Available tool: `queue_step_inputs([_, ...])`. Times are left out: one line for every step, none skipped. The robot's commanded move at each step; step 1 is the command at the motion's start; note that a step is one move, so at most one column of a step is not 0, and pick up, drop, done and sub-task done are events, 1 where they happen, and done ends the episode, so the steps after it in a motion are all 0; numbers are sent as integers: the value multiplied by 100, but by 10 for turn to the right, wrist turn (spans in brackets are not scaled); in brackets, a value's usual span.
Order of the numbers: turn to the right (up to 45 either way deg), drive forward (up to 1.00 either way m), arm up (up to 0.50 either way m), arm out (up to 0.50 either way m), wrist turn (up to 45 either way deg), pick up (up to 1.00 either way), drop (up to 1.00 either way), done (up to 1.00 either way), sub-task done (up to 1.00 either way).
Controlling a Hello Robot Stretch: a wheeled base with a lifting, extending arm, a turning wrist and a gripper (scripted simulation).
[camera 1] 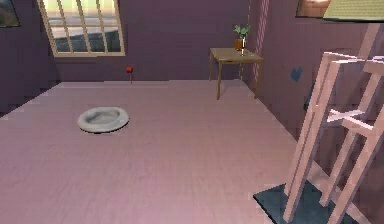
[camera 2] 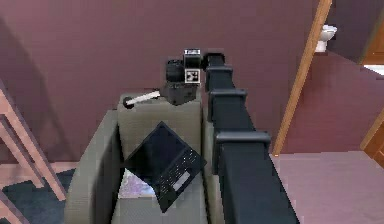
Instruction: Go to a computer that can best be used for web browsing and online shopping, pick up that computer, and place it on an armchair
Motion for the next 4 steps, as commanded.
queue_step_inputs([0,0,0,0,30,0,0,0,0])
queue_step_inputs([0,0,-34,0,0,0,0,0,0])
queue_step_inputs([0,0,-32,0,0,0,0,0,0])
queue_step_inputs([0,0,0,0,0,100,0,0,0])
